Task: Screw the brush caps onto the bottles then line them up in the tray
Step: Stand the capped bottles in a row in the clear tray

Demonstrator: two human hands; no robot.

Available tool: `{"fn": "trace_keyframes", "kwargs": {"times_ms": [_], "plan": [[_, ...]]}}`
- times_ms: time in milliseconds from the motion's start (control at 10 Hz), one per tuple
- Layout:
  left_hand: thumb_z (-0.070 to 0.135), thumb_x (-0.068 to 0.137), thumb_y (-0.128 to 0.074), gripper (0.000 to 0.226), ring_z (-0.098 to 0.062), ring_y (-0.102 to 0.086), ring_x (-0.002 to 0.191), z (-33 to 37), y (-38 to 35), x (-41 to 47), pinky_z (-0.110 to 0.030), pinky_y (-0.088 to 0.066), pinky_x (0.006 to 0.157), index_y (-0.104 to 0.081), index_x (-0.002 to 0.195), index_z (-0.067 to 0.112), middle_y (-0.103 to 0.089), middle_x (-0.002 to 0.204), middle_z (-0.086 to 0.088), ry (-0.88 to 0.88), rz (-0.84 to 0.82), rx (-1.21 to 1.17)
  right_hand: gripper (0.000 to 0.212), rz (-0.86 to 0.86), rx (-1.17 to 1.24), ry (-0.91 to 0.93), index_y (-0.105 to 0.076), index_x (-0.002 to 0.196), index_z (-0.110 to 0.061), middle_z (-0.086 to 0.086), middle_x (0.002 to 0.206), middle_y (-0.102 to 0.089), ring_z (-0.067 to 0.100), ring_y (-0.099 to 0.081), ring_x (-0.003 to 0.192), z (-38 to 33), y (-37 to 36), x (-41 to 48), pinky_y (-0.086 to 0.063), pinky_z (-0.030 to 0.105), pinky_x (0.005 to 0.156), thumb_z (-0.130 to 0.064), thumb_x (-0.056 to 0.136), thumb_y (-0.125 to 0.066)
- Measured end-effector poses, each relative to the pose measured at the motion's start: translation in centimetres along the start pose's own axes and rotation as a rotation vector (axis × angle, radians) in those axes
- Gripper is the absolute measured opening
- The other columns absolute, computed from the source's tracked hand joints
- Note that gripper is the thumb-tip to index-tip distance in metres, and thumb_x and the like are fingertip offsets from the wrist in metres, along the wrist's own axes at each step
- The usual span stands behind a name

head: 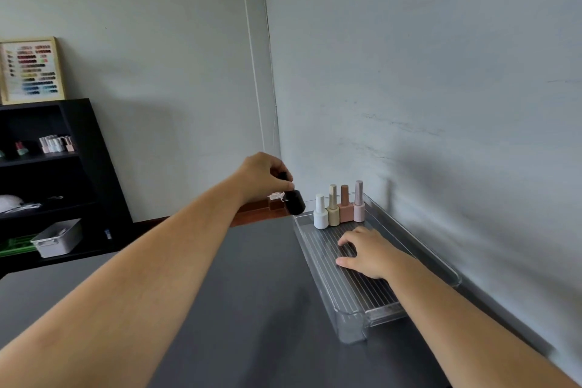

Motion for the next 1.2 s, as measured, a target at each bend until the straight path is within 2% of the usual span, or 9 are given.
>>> {"fn": "trace_keyframes", "kwargs": {"times_ms": [200,300,400,600,700,1000,1200], "plan": [[0.016,0.073,-0.073,0.011,-0.006,-0.055,0.069,0.0,-4.6,1.9,-0.012,-0.037,0.054,-0.071,0.084,0.014,-0.060,0.073,0.008,0.039,-0.020,0.121,0.050,-0.004,-0.010,-0.008,-0.045,0.133,-0.028,0.000,0.143,-0.038,0.023,-0.032,0.133,0.2,-0.4,0.2,-0.035,0.042,0.107,-0.050,0.088,-0.054],[0.014,0.073,-0.073,0.014,-0.008,-0.055,0.071,-0.9,-6.8,2.5,-0.012,-0.035,0.052,-0.072,0.087,0.010,-0.061,0.076,0.004,0.068,-0.044,0.133,0.050,0.003,-0.004,-0.009,-0.045,0.132,-0.029,-0.001,0.142,-0.039,0.022,-0.033,0.132,0.4,-0.5,0.4,-0.036,0.041,0.105,-0.050,0.088,-0.054],[0.012,0.073,-0.075,0.015,-0.009,-0.054,0.069,-2.0,-8.1,3.0,-0.011,-0.036,0.051,-0.072,0.087,0.007,-0.060,0.075,0.002,0.098,-0.046,0.134,0.050,0.003,0.007,-0.014,-0.045,0.132,-0.029,-0.001,0.141,-0.040,0.021,-0.033,0.131,0.5,-0.6,0.4,-0.036,0.042,0.105,-0.050,0.087,-0.055],[0.013,0.072,-0.078,0.015,-0.014,-0.058,0.073,-2.9,-9.6,4.1,-0.023,-0.045,0.064,-0.071,0.084,0.007,-0.062,0.078,0.000,0.136,-0.043,0.141,0.052,-0.007,-0.006,-0.007,-0.043,0.134,-0.027,0.000,0.142,-0.039,0.022,-0.033,0.131,0.5,-0.6,0.5,-0.037,0.043,0.105,-0.050,0.088,-0.053],[0.013,0.072,-0.078,0.015,-0.013,-0.056,0.071,-2.7,-9.9,4.6,-0.020,-0.042,0.058,-0.069,0.083,0.008,-0.061,0.077,0.000,0.159,-0.025,0.132,0.052,-0.010,-0.008,-0.006,-0.042,0.134,-0.027,0.000,0.142,-0.039,0.022,-0.033,0.132,0.6,-0.5,0.4,-0.037,0.044,0.105,-0.050,0.088,-0.053],[0.013,0.072,-0.079,0.024,-0.019,-0.059,0.077,-3.1,-10.3,5.0,-0.028,-0.049,0.068,-0.068,0.093,0.006,-0.065,0.086,-0.007,0.215,-0.025,0.098,0.052,-0.005,-0.001,-0.007,-0.043,0.134,-0.027,-0.001,0.142,-0.040,0.022,-0.033,0.131,0.5,-0.6,0.6,-0.037,0.044,0.106,-0.050,0.088,-0.053],[0.014,0.074,-0.077,0.022,-0.019,-0.062,0.074,-3.3,-10.1,4.7,-0.028,-0.049,0.065,-0.068,0.091,0.004,-0.065,0.081,-0.007,0.234,-0.008,0.070,0.052,-0.016,0.000,-0.012,-0.043,0.134,-0.028,0.000,0.143,-0.039,0.022,-0.033,0.131,0.4,-0.7,0.5,-0.036,0.044,0.106,-0.050,0.088,-0.054]]}}
Point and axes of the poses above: each hand's wrist, its own x-axis towards the middle knuckle, its own y-axis out of the back of the hand, z = x × y, the point moved 5 cm from there along x, towards the middle knuckle
